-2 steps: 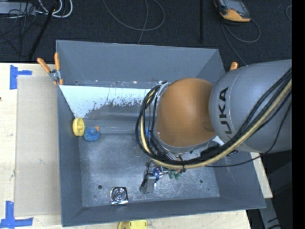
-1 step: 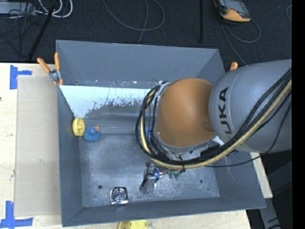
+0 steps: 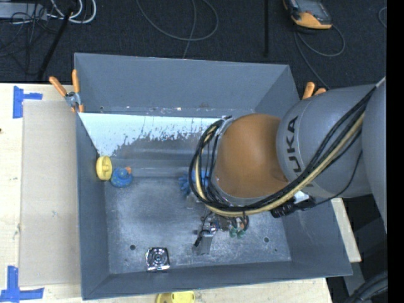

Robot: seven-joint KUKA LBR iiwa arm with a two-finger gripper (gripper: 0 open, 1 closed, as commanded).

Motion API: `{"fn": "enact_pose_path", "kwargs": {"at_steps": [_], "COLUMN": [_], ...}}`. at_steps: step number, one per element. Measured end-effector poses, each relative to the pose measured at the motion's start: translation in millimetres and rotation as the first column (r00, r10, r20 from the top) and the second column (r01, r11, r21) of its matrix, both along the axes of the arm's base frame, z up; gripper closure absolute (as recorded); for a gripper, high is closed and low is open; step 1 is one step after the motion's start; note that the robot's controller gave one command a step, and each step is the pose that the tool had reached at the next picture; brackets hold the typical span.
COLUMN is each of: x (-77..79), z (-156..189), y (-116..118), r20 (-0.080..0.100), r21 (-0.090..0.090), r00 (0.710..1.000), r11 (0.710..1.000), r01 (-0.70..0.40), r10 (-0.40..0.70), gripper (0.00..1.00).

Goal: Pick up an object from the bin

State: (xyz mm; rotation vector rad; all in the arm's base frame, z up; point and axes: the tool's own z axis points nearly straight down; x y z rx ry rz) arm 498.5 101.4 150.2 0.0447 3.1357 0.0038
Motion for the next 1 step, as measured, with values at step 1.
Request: {"fn": "enact_pose_path", "kwargs": {"at_steps": [1], "x": [28.9], "z": [-50.6], "y": [-23.6], "r20": [-0.004], "r21": [-0.003], "r00": [0.995], "r11": [0.995], "r01": [-0.096], "r10": [0.096], "gripper": [0.0]}}
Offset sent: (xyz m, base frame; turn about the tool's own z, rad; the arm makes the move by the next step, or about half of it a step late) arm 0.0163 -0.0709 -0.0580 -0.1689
